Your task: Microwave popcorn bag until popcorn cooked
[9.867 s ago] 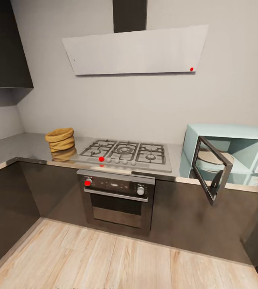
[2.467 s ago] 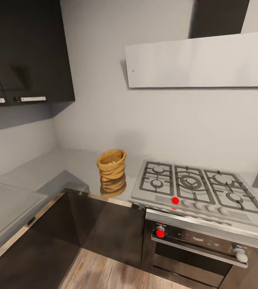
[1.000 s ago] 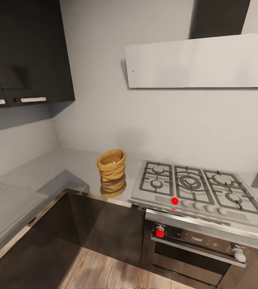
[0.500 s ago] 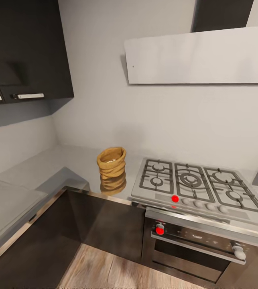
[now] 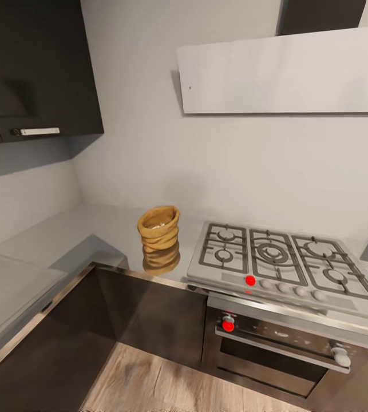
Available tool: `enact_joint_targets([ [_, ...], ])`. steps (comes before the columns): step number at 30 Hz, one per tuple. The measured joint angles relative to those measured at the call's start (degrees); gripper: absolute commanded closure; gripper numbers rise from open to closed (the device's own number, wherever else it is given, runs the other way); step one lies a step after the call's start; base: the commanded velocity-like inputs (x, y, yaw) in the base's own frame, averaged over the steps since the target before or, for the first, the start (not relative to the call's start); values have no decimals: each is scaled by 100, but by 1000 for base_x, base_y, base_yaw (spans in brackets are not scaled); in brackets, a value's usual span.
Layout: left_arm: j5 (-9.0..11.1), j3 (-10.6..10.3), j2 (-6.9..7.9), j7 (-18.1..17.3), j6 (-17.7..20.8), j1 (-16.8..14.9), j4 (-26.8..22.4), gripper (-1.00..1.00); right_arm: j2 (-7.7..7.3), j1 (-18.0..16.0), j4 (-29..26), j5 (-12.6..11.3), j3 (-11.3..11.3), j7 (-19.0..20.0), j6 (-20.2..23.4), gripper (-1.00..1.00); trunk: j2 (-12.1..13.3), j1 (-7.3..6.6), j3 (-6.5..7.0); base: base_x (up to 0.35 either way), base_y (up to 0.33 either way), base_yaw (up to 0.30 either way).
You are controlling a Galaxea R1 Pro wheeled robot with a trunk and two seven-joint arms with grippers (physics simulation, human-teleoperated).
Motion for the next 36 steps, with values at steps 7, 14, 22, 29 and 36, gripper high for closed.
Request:
enact_joint_targets([
  [7, 1, 0, 2, 0, 0, 0, -2, -100, 0, 0, 0, 4, 0, 0, -13, -100, 0, 0, -64, 0, 0, 0],
  [14, 1, 0, 2, 0, 0, 0, -2, -100, 0, 0, 0, 4, 2, -4, -13, -100, 0, 0, -129, 0, 0, 0],
  [22, 3, 0, 2, 0, 0, 0, -2, -100, 0, 0, 0, -5, 0, -8, -13, -100, 0, 0, -202, 0, 0, 0],
  [29, 10, 0, 2, 5, 0, 0, -2, -100, 0, -1, 0, -43, -34, -9, 0, -100, 0, 0, -267, 0, 0, 58],
  [36, 10, 0, 2, 8, 0, 0, -2, -100, 0, -1, 0, -38, -18, -9, -5, -100, 0, 0, -331, 0, 0, 130],
])
